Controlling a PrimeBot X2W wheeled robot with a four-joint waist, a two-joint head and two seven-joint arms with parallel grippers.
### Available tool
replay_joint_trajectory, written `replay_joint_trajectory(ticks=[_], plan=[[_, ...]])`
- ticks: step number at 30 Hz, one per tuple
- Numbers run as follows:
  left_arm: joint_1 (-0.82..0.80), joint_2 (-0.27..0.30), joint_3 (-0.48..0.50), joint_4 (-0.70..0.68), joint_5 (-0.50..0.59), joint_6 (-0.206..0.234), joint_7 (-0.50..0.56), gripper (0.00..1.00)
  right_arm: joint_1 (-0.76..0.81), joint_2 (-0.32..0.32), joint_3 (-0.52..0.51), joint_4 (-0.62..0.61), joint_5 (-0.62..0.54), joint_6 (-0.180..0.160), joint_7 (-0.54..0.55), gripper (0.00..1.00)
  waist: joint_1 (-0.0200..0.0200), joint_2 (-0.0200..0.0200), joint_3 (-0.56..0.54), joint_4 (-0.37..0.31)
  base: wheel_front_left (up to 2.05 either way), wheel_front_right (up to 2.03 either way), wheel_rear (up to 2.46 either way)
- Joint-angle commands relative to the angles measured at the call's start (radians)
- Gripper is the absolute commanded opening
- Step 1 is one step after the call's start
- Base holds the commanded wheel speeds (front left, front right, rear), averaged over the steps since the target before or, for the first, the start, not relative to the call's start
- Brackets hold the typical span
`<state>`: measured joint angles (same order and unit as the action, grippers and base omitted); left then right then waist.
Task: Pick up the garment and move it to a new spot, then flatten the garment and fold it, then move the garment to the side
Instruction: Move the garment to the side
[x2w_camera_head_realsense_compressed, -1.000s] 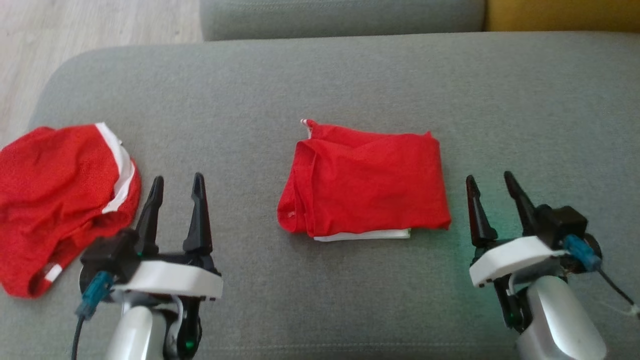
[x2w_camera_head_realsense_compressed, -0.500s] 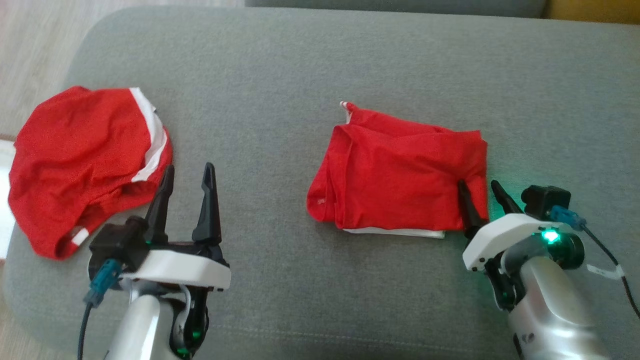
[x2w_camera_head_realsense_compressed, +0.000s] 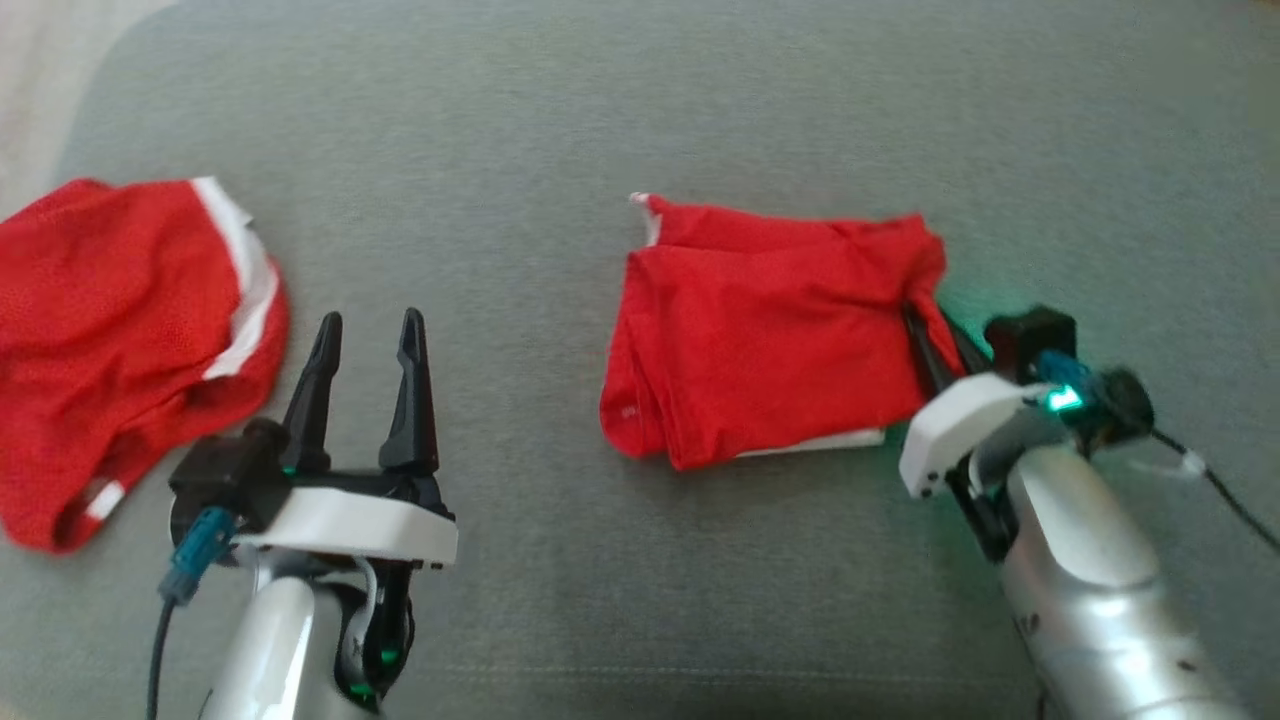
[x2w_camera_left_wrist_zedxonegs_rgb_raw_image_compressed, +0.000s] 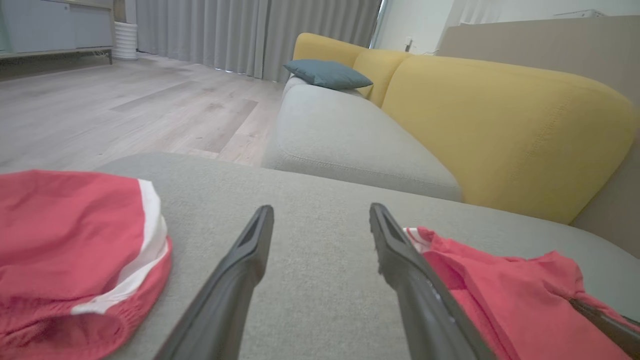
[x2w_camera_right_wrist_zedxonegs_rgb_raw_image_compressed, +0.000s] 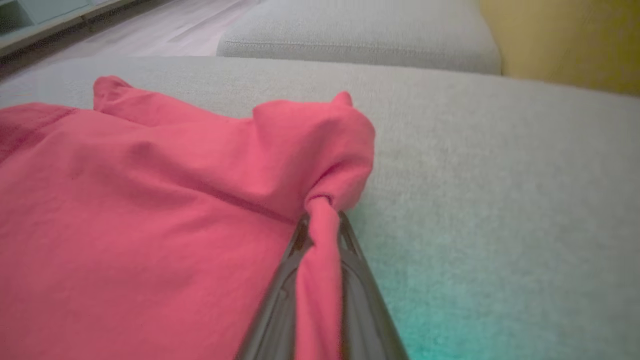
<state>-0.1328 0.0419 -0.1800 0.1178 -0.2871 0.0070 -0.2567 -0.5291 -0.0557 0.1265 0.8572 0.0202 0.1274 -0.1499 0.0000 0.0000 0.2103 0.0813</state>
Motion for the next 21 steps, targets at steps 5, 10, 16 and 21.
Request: replay_joint_trajectory(ticks=[5, 10, 16, 21], plan=[[-0.065, 0.008, 0.038, -0.047, 0.012, -0.011, -0.005, 1.0, -0.094, -0.083, 0.006, -0.081, -0.134, 0.003, 0.009, 0.0, 0.0, 0.0, 0.03, -0.086, 0.0, 0.0, 0.0], [-0.092, 0.008, 0.027, -0.05, 0.014, -0.019, -0.005, 1.0, -0.144, -0.265, -0.005, -0.09, -0.161, 0.003, 0.03, 0.0, 0.0, 0.0, 0.062, -0.118, 0.0, 0.0, 0.0], [-0.109, 0.008, 0.02, -0.05, 0.012, -0.024, -0.005, 1.0, -0.201, -0.407, -0.047, -0.071, -0.122, 0.003, 0.053, 0.0, 0.0, 0.0, 0.086, -0.123, 0.0, 0.0, 0.0], [-0.111, 0.008, 0.03, -0.045, 0.009, -0.029, -0.005, 1.0, -0.216, -0.449, -0.085, -0.072, -0.119, 0.003, 0.069, 0.0, 0.0, 0.0, 0.096, -0.113, 0.0, 0.0, 0.0]])
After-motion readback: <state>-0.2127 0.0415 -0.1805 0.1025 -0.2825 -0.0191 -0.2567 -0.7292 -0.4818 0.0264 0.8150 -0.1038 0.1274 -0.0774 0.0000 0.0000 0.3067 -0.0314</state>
